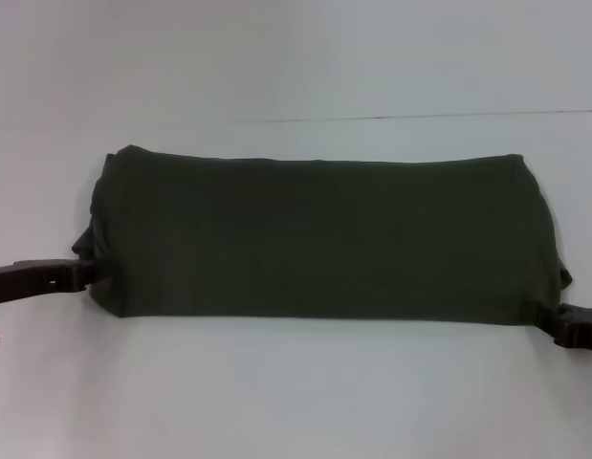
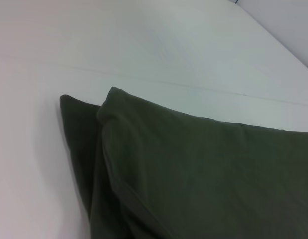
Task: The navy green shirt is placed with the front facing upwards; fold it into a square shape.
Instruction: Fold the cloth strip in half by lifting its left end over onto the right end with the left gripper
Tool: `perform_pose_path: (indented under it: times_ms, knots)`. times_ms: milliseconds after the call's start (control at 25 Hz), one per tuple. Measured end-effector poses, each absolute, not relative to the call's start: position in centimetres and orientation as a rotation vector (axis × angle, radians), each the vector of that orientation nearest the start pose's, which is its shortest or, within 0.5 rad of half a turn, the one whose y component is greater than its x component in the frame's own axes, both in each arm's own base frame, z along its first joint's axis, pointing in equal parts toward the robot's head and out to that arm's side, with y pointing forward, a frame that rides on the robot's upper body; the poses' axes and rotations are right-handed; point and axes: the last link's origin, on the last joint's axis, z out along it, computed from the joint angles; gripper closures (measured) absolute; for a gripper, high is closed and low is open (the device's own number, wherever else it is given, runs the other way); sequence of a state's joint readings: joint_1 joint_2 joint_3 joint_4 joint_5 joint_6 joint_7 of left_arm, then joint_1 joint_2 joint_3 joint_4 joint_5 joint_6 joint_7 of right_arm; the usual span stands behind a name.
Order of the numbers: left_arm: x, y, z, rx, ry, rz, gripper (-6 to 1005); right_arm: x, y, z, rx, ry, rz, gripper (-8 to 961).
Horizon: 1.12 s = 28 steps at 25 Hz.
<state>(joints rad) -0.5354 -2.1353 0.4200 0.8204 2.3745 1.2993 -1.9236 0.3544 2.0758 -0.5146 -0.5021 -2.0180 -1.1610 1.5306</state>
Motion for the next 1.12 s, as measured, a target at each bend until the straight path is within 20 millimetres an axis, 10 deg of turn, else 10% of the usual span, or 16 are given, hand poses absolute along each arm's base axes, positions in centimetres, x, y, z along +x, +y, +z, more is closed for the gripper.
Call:
perform_pose_path:
  times_ms: [1120]
  knots:
    - [-33.5, 33.8, 3.0, -2.186, -1.332, -0.4, 827, 38.0, 29.3, 0.2, -2.126, 1.265, 0.518, 875]
